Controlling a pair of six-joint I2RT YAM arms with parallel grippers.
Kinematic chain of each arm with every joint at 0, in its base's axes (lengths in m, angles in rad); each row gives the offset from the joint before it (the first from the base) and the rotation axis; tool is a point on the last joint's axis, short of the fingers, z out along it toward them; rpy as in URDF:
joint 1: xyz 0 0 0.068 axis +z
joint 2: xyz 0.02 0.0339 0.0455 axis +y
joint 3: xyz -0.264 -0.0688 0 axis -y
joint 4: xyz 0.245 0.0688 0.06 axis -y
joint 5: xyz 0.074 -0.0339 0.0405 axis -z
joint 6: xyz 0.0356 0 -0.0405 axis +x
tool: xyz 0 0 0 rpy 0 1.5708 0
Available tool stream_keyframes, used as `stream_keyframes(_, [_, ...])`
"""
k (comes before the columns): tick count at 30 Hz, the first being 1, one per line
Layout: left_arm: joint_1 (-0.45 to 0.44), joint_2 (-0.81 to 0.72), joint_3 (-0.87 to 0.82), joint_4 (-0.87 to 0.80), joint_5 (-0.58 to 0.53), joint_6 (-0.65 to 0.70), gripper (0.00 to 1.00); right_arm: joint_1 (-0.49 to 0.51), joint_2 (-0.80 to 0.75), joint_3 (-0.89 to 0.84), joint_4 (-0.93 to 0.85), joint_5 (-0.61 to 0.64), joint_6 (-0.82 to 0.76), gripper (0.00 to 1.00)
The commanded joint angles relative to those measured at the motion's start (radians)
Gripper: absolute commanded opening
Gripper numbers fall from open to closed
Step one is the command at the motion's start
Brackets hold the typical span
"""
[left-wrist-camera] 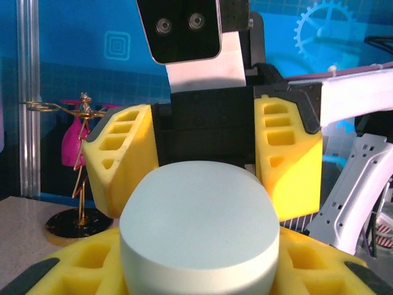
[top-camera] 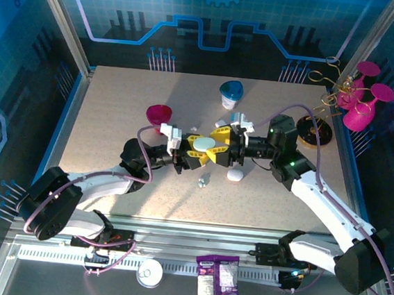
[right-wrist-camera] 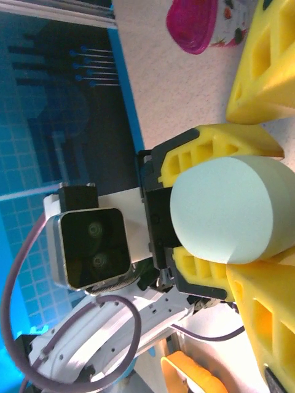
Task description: Insert the wireless bluetooth earbuds into the charging case
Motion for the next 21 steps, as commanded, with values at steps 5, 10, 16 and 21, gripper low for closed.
stream_keyframes(5, [0.005,-0.018,-0.005,-0.019,0.077,0.076,0.25,0.001,-0.031,0.062,-0.122,0.133,-0.080,0.60])
stream_keyframes(10, [0.010,-0.011,-0.011,-0.025,0.111,0.087,0.24,0.001,-0.019,0.087,-0.160,0.173,-0.095,0.63])
stream_keyframes(16, [0.013,-0.022,-0.026,-0.042,0.114,0.112,0.24,0.000,-0.008,0.111,-0.184,0.200,-0.092,0.68])
stream_keyframes(21, [0.019,-0.032,-0.041,-0.069,0.103,0.137,0.25,0.005,-0.019,0.118,-0.195,0.198,-0.086,0.79])
